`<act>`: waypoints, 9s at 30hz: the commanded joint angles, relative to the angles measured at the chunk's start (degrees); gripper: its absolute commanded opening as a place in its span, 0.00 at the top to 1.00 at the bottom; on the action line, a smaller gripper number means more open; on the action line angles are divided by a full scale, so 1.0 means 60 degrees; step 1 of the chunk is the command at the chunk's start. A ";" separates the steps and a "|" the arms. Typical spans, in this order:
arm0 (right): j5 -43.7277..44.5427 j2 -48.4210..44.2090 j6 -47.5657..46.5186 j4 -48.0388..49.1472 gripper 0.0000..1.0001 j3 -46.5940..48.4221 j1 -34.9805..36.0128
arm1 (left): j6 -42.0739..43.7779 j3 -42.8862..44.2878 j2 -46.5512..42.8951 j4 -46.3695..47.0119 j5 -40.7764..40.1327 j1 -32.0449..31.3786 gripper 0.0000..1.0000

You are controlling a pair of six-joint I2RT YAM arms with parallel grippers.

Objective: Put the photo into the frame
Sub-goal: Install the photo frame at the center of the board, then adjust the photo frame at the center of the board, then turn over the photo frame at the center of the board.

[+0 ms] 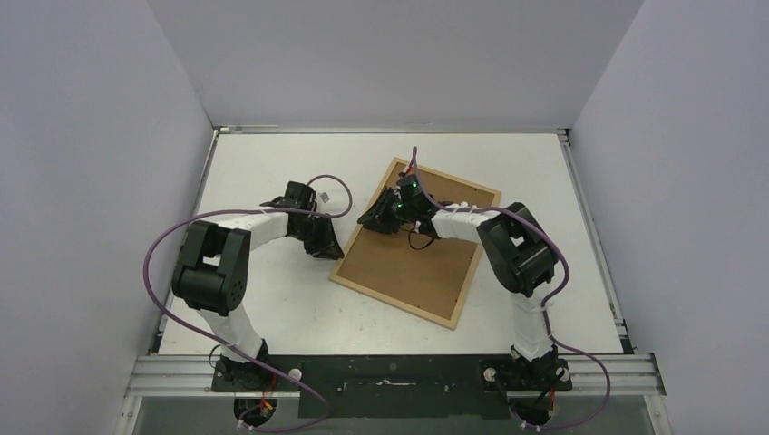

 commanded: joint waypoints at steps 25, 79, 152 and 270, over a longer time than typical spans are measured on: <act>-0.0511 0.0688 0.1172 0.1182 0.81 -0.0903 0.0911 | -0.0635 -0.1065 0.0334 0.0162 -0.0646 -0.0257 0.86; 0.3723 -0.2767 -0.2163 -0.2871 0.56 -0.0772 0.0661 | -0.0323 -0.0377 0.0005 -0.0295 -0.0691 -0.0242 0.78; 0.6476 0.2557 -0.2704 -1.0067 0.44 0.7641 0.2470 | -0.2278 -0.2821 -0.6138 -0.0001 -0.2455 0.0568 0.38; 0.1332 -0.7357 -0.1776 -0.9008 0.12 0.2411 -0.4203 | 0.5113 0.6717 -0.2996 -0.3191 -1.0038 -0.7127 1.00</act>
